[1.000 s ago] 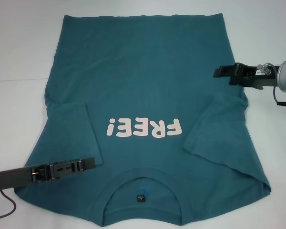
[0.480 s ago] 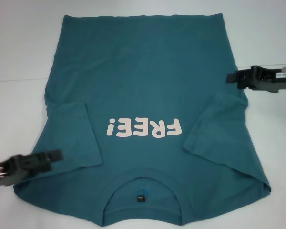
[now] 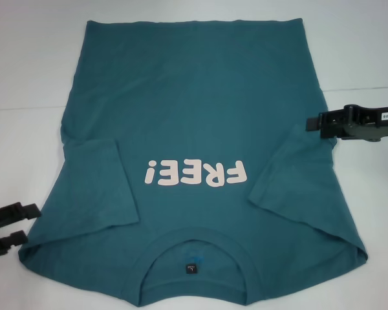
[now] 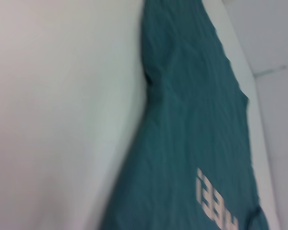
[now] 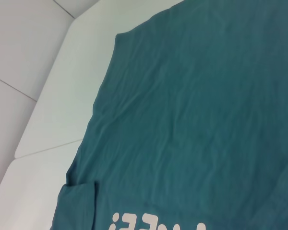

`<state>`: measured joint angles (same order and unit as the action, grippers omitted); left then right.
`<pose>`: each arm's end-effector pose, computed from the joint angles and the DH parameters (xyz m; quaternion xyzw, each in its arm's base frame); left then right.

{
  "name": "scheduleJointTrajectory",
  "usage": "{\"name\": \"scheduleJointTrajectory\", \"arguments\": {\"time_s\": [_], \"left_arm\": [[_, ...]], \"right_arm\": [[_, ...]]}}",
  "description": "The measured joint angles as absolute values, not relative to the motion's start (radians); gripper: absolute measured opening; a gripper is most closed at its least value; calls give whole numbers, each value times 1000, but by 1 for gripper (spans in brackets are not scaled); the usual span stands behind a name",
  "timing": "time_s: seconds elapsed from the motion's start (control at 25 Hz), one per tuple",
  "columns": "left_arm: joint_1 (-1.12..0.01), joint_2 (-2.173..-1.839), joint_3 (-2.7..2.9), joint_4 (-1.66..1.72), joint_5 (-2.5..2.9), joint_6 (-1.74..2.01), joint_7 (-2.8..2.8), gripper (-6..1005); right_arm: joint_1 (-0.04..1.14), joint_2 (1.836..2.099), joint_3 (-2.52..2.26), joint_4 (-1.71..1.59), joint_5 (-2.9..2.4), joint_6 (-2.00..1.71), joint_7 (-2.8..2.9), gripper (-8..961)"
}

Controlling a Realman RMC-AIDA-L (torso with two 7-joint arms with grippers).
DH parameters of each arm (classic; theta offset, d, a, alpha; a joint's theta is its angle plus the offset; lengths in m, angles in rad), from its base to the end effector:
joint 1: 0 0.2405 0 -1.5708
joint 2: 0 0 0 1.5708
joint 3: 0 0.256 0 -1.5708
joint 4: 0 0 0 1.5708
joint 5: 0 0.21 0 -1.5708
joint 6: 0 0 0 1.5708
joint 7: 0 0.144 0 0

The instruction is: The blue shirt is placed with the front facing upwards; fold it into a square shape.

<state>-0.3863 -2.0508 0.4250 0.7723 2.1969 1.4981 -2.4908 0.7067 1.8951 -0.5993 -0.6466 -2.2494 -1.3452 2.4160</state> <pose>-0.3498 0.2984 0.0553 -0.6064 -0.7313 -0.2776 0.1425 0.2761 0.4104 0.0812 -0.7508 0.6039 0.1899 0.1886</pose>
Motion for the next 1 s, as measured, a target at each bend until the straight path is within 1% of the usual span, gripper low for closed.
{"name": "scheduleJointTrajectory", "arguments": {"time_s": [0.12, 0.4, 1.0], "left_arm": [[-384, -2055, 427, 764, 2200, 1436, -2494, 765], [-387, -2051, 434, 733, 2239, 1362, -2486, 766], [-384, -2054, 442, 721, 2253, 1355, -2474, 765]], "right_arm": [[703, 1898, -604, -643, -2250, -1345, 2416, 508], [692, 1902, -606, -641, -2251, -1347, 2415, 508], [685, 1902, -605, -641, -2250, -1344, 2416, 508]]}}
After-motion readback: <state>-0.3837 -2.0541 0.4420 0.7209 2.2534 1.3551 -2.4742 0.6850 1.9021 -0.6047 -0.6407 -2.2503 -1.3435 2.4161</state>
